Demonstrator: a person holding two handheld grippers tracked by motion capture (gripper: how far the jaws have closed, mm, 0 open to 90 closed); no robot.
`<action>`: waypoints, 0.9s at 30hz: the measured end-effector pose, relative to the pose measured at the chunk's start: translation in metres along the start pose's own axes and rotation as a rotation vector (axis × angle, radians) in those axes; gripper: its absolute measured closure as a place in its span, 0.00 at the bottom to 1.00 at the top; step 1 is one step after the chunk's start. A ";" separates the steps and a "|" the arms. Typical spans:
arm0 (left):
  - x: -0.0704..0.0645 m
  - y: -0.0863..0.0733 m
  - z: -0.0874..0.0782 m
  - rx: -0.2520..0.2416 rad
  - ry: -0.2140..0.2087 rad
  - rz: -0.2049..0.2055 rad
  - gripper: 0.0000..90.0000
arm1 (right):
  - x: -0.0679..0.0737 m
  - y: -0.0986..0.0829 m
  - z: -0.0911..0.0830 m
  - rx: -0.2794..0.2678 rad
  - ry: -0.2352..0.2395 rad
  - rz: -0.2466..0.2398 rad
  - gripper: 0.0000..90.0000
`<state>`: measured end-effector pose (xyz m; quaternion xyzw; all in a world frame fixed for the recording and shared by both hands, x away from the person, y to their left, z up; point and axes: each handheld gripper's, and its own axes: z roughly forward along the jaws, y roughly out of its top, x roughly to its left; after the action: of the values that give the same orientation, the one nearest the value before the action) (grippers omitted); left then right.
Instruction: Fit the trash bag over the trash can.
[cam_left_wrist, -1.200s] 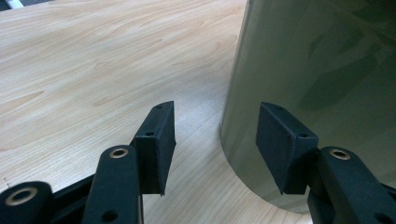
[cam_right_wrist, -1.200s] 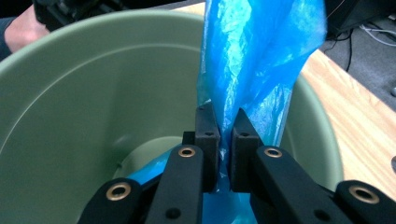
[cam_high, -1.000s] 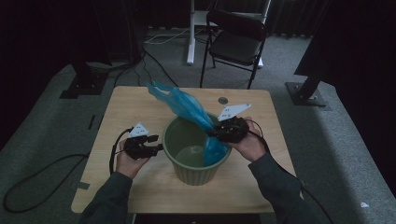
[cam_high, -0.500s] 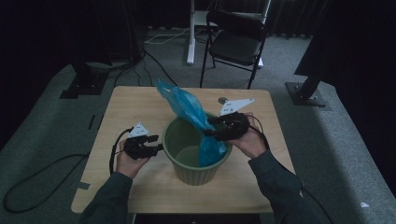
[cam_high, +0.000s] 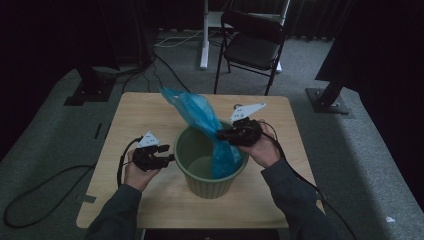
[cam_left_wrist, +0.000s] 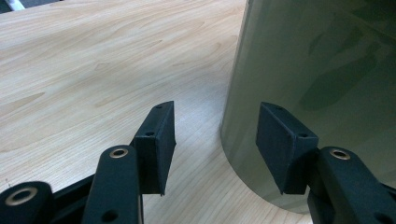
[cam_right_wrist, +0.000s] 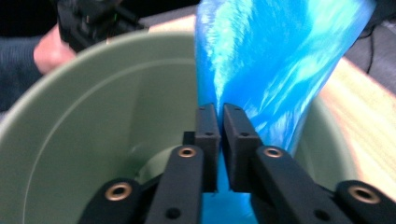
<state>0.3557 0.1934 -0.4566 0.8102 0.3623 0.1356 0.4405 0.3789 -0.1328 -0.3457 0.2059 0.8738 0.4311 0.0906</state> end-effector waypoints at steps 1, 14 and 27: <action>0.000 0.000 0.000 -0.001 0.000 -0.001 0.52 | 0.001 -0.003 0.002 0.019 0.008 -0.006 0.97; -0.001 0.000 0.000 -0.001 0.004 0.002 0.52 | 0.003 -0.012 -0.014 -0.022 0.076 -0.034 0.74; 0.000 0.000 -0.001 -0.006 0.007 0.004 0.52 | -0.027 0.004 0.001 -0.077 -0.064 0.108 0.72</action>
<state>0.3551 0.1937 -0.4562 0.8092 0.3616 0.1405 0.4413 0.4049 -0.1418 -0.3434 0.2628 0.8408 0.4621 0.1027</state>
